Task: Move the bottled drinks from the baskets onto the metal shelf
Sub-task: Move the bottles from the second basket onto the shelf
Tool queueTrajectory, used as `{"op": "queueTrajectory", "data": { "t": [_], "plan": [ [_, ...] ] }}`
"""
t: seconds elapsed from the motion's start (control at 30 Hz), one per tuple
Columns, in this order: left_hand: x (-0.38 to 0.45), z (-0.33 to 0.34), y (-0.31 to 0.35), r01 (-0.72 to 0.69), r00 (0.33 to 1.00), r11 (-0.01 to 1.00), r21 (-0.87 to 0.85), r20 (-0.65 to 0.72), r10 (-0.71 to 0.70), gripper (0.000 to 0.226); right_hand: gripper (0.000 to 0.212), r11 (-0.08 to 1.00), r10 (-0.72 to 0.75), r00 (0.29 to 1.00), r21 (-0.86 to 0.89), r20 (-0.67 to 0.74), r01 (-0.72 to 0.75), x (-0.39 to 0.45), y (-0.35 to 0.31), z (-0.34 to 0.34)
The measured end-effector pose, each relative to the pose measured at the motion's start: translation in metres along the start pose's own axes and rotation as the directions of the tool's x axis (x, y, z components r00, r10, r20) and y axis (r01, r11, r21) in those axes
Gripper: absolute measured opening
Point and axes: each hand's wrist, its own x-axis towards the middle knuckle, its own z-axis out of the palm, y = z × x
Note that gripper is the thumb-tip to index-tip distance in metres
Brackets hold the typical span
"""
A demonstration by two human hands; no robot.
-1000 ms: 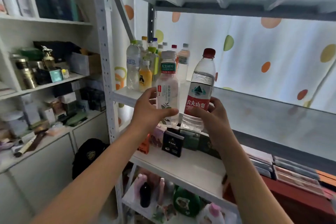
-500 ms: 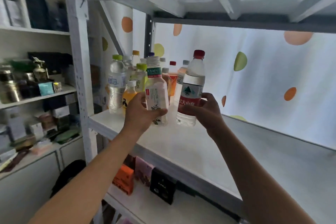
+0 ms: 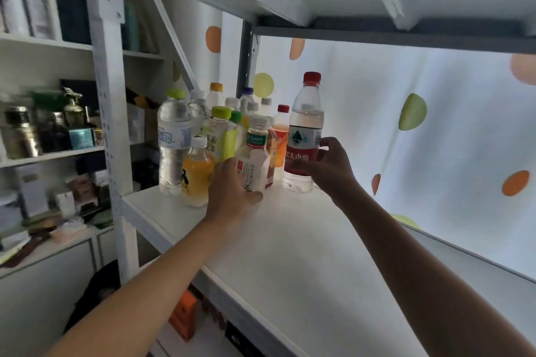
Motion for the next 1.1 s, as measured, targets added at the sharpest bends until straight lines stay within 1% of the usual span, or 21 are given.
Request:
{"op": "queueTrajectory", "data": {
  "t": [0.13, 0.2, 0.27, 0.33, 0.43, 0.47, 0.57, 0.63, 0.7, 0.77, 0.9, 1.0, 1.1],
  "plan": [
    [0.004, 0.008, -0.003, 0.033, 0.999, 0.999, -0.001, 0.032, -0.033, 0.068, 0.074, 1.0, -0.027, 1.0, 0.013, -0.008, 0.027, 0.007, 0.007, 0.006],
    [0.003, 0.012, -0.002, 0.038, 0.999, 0.999, 0.037, 0.024, -0.038, 0.067, 0.072, 0.998, -0.061, 0.998, -0.013, -0.014, 0.061, 0.011, 0.008, 0.007],
    [0.001, 0.016, 0.001, 0.004, 1.0, 0.98, 0.2, -0.007, -0.002, 0.072, 0.069, 0.993, -0.108, 0.994, -0.052, -0.02, 0.107, 0.016, 0.007, 0.01],
    [0.003, 0.018, 0.006, -0.027, 0.999, 0.919, 0.392, -0.007, 0.032, 0.08, 0.067, 0.99, -0.129, 0.991, -0.057, -0.038, 0.127, 0.021, 0.006, 0.011],
    [0.012, 0.019, 0.015, -0.001, 0.999, 0.855, 0.518, 0.029, -0.017, 0.082, 0.071, 0.992, -0.119, 0.99, -0.056, -0.077, 0.115, 0.028, 0.004, 0.01],
    [0.015, 0.019, 0.017, -0.002, 0.999, 0.846, 0.533, 0.045, -0.026, 0.077, 0.072, 0.992, -0.12, 0.989, -0.06, -0.086, 0.115, 0.03, 0.004, 0.009],
    [0.018, 0.023, 0.012, -0.027, 0.996, 0.861, 0.508, 0.089, -0.022, 0.047, 0.072, 0.988, -0.128, 0.987, -0.094, -0.092, 0.12, 0.035, 0.007, 0.009],
    [0.015, 0.026, 0.006, -0.037, 0.997, 0.849, 0.527, 0.081, -0.007, 0.039, 0.07, 0.987, -0.129, 0.986, -0.112, -0.102, 0.118, 0.037, 0.01, 0.012],
    [0.013, 0.03, 0.002, -0.042, 0.998, 0.818, 0.574, 0.055, 0.013, 0.041, 0.065, 0.989, -0.122, 0.985, -0.104, -0.121, 0.109, 0.038, 0.014, 0.014],
    [0.012, 0.033, -0.002, -0.05, 0.999, 0.788, 0.613, 0.047, 0.026, 0.044, 0.066, 0.991, -0.106, 0.986, -0.1, -0.127, 0.093, 0.04, 0.02, 0.017],
    [0.009, 0.034, -0.011, -0.105, 0.994, 0.732, 0.673, 0.091, 0.058, 0.04, 0.067, 0.989, -0.078, 0.989, -0.134, -0.126, 0.061, 0.044, 0.031, 0.025],
    [0.012, 0.033, -0.015, -0.093, 0.995, 0.757, 0.647, 0.085, 0.049, 0.045, 0.063, 0.986, -0.073, 0.99, -0.155, -0.122, 0.054, 0.043, 0.038, 0.034],
    [0.014, 0.033, -0.018, -0.091, 0.996, 0.764, 0.638, 0.066, 0.063, 0.045, 0.06, 0.984, -0.089, 0.99, -0.16, -0.107, 0.071, 0.043, 0.042, 0.044]
  ]
}}
